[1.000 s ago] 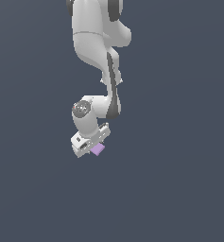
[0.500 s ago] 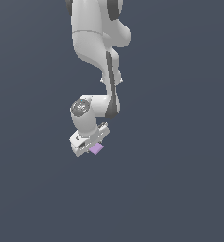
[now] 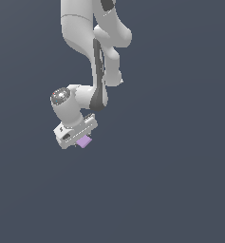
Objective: Pick up the object and move it to a goal position.
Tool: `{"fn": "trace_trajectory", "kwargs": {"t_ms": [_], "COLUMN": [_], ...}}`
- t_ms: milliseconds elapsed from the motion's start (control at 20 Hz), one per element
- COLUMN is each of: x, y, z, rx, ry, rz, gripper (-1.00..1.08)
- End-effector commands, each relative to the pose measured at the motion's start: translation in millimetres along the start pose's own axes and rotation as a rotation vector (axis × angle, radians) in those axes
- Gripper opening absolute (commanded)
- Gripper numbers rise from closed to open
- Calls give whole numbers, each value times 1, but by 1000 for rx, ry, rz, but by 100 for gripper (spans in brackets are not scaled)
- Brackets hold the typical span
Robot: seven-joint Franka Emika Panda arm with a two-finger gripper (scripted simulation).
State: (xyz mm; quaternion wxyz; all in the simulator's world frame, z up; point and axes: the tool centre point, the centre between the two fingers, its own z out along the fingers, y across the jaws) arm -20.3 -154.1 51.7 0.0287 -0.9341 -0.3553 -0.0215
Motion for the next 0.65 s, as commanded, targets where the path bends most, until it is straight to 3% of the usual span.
{"fn": "trace_trajectory", "kwargs": {"t_ms": [0, 300, 600], "x": [-21, -53, -63], "y": [11, 30, 37], "z": [-15, -41, -48], "rx": [2, 5, 6], "ry": [-1, -2, -3], "rz": [0, -1, -1], "gripper": [-100, -100, -100]}}
